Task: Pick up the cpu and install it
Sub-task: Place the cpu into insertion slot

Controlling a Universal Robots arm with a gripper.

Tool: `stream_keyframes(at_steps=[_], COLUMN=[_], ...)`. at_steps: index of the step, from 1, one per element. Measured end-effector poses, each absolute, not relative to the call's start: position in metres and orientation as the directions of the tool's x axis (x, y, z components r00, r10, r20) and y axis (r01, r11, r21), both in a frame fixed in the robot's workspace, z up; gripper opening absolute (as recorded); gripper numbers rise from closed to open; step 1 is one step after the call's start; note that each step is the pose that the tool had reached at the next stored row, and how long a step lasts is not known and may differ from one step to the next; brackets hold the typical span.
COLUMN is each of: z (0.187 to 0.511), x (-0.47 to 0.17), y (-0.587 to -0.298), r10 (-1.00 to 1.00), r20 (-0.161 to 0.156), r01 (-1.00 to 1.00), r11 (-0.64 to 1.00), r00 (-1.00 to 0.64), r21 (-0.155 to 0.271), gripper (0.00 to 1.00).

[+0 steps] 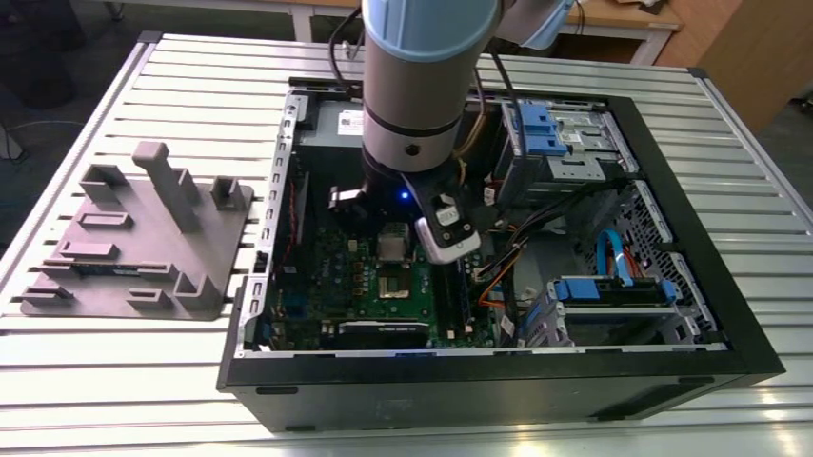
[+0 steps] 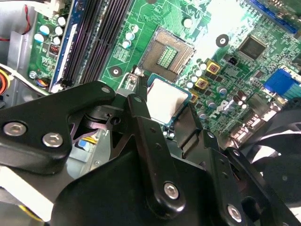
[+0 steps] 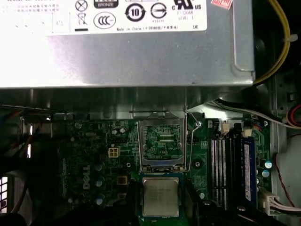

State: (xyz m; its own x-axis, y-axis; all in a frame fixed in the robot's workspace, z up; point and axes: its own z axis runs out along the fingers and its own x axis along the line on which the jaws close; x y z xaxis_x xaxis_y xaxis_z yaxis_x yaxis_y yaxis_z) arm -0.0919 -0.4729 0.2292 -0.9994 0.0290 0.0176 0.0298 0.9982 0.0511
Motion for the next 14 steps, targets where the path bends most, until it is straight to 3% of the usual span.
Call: stream_keyframes(at_steps=[14], z=[0.2230], x=[-0.0929], y=[-0.4745], r10=[0.029], r20=[0.018], r01=[0.030], r11=[0.998], r00=[-0.999], r21=[0.051], gripper=[0.47])
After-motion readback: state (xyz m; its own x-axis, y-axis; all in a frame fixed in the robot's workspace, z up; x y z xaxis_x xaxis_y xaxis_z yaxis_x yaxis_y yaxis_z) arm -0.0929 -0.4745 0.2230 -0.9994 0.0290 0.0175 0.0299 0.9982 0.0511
